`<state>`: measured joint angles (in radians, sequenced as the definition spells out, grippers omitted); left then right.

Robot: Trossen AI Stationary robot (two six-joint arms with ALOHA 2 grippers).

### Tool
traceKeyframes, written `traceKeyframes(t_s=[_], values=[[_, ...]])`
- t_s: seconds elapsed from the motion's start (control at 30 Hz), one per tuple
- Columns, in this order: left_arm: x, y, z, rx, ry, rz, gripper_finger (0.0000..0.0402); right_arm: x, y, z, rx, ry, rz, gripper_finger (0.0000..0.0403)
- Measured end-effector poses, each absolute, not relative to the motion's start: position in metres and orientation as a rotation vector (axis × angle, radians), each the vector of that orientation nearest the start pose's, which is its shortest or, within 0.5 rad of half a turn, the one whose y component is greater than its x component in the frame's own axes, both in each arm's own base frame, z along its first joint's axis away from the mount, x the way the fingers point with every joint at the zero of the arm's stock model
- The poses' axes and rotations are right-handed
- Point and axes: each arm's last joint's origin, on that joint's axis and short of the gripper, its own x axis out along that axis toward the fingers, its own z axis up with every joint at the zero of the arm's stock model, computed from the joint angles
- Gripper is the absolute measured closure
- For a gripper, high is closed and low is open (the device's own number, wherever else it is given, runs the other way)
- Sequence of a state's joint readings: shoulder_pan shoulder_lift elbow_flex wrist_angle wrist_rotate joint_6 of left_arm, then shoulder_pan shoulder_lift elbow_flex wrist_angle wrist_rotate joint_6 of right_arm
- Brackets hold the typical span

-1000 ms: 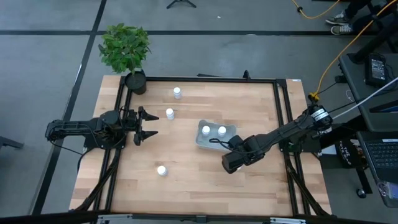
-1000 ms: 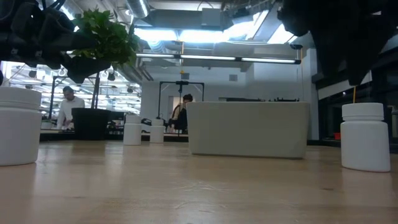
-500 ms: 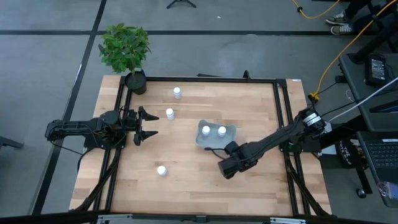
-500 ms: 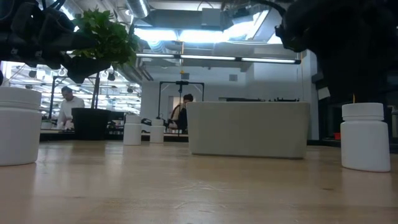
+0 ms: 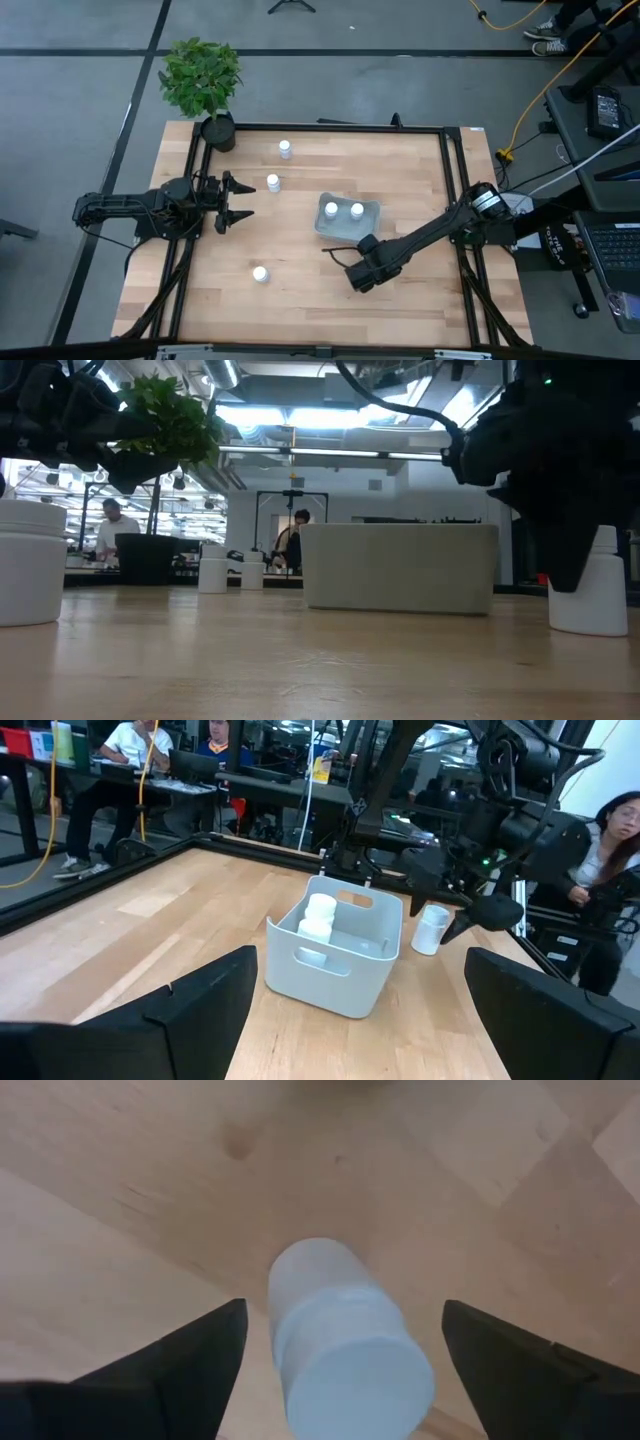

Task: Pick and place pill bottles into a basket
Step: Put the white small pill bottle into the bin

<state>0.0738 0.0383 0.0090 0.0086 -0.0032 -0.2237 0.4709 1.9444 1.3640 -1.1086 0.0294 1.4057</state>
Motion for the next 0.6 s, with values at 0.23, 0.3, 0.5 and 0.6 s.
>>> traceKeyframes(t_s=[0.23,0.3,0.5,0.6], values=[[0.0993,0.0074,0.1644,-0.225,0.012,0.079,0.0052,0.3062,0.1550,0.1684,0.642,1.491,-0.821,0.0139],[0.0993,0.0074,0.1644,-0.225,0.012,0.079,0.0052,0.3063,0.1551,0.1683,0.646,1.495,-0.820,0.0171],[0.0993,0.0074,0.1644,-0.226,0.012,0.079,0.0052,0.3066,0.1552,0.1692,0.666,1.519,-0.807,0.0233],[0.0993,0.0074,0.1644,-0.235,0.012,0.079,0.0052,0.3061,0.1554,0.1730,0.679,1.528,-0.784,0.0233]])
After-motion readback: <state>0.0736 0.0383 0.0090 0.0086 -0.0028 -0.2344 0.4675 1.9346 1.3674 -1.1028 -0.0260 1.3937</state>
